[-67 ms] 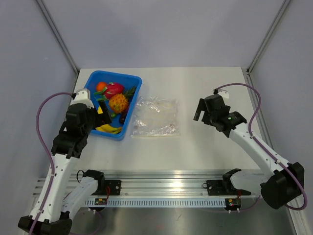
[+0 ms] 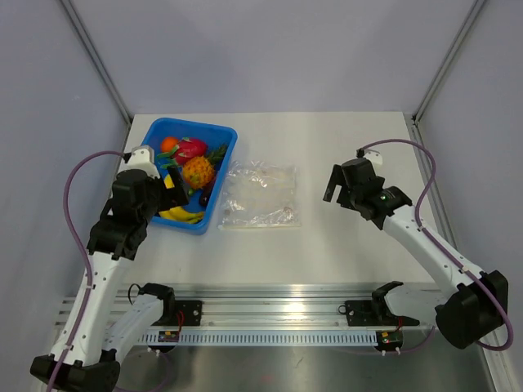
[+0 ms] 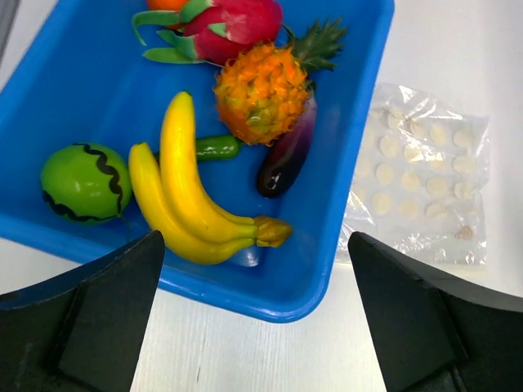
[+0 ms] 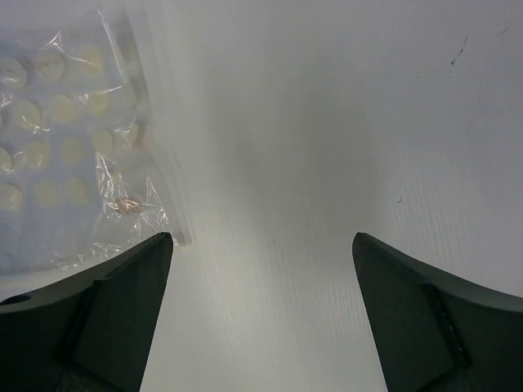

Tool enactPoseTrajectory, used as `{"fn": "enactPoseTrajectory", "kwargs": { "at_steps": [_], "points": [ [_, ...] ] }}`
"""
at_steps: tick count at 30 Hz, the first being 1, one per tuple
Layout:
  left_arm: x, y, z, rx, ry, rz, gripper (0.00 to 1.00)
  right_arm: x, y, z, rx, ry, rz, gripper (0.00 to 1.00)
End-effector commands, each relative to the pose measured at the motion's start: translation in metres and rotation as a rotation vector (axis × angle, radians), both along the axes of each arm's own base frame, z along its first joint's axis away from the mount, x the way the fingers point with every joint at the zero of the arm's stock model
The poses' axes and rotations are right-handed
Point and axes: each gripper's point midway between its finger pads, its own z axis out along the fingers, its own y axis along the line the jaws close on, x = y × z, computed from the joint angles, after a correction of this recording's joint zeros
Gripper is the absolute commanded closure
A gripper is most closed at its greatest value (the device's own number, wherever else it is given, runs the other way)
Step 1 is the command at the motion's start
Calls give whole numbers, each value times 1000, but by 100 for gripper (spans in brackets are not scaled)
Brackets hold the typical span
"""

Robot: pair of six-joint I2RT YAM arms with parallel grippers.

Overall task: Place the food in the zip-top bag and seal the zipper
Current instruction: Pick up the zipper food storage bag at the center of the board.

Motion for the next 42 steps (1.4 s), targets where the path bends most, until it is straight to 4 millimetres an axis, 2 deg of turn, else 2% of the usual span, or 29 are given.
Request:
{"fn": "enactPoseTrajectory", "kwargs": {
  "at_steps": [1, 4, 6, 8, 10, 13, 14, 16, 18, 19, 21, 22, 24, 26, 28, 29, 32, 36, 42],
  "points": [
    [4, -21, 21, -32, -35, -119, 1, 6, 6, 7, 42, -40, -3, 1],
    [2, -28, 21, 2, -42, -190, 1, 3, 11, 0, 53, -17, 20, 1],
    [1, -41, 19, 55, -29, -262, 1, -1, 13, -7, 67, 1, 32, 1],
    [0, -52, 5, 151, 37, -294, 1, -4, 16, -12, 82, 7, 42, 0],
    [-2, -60, 2, 236, 60, -325, 1, -3, 20, -10, 112, -13, 55, 1],
    [-4, -92, -9, 375, 67, -407, 1, -4, 22, -8, 131, -26, 56, 1],
    [-10, -109, -11, 425, 47, -458, 1, -2, 22, -3, 134, -35, 54, 1],
    [-9, -134, -28, 481, 57, -523, 1, -4, 19, 0, 123, -34, 44, 1],
    [-14, -162, -40, 521, 48, -608, 7, -7, 14, 5, 108, -45, 36, 1],
    [-13, -172, -58, 570, 83, -641, 9, -8, 11, 6, 102, -49, 30, 0],
    [-12, -191, -69, 579, 76, -679, 11, -12, 7, 10, 98, -60, 25, 1],
    [-10, -198, -83, 594, 101, -697, 14, -13, 6, 11, 98, -65, 24, 0],
    [-6, -210, -95, 598, 97, -729, 17, -17, 5, 13, 102, -77, 25, 1],
    [-2, -216, -114, 634, 120, -744, 18, -18, 2, 14, 103, -83, 17, 1],
    [5, -223, -123, 655, 102, -758, 20, -20, 1, 15, 102, -86, 16, 1],
    [5, -225, -138, 681, 124, -777, 21, -20, 1, 16, 104, -90, 14, 1],
    [11, -232, -156, 725, 124, -805, 23, -21, -1, 15, 98, -90, 11, 0],
    [18, -240, -172, 745, 66, -838, 25, -22, -2, 14, 92, -80, 12, 1],
    [25, -238, -193, 740, 113, -852, 26, -25, -2, 14, 92, -75, 12, 1]
  ]
}}
